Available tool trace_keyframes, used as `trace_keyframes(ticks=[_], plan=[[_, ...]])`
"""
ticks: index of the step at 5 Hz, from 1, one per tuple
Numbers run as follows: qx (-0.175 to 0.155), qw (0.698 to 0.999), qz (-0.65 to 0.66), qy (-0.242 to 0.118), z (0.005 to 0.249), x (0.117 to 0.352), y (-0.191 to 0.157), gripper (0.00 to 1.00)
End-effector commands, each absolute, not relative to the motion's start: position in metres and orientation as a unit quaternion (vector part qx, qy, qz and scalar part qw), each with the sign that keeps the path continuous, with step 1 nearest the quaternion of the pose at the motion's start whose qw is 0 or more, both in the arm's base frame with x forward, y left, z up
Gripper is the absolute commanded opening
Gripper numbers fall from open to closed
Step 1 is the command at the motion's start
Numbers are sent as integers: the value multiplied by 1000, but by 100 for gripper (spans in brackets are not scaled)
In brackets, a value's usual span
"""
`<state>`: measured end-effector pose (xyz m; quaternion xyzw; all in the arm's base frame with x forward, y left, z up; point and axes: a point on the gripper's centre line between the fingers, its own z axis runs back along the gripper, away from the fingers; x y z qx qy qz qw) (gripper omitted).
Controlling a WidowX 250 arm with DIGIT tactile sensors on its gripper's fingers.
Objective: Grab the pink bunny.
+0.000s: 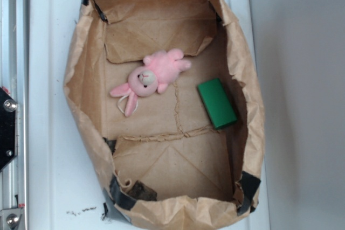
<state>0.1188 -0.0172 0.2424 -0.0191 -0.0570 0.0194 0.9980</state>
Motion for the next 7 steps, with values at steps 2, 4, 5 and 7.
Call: trace_keyframes(ticks=[2, 4, 5, 7], plan=[[-25, 995, 37, -86, 239, 169, -5, 100], [-14, 989, 97, -106, 227, 226, 26, 100], [-14, 987, 116, -111, 215, 242, 37, 100], [-56, 984, 134, -107, 170, 282, 66, 100]])
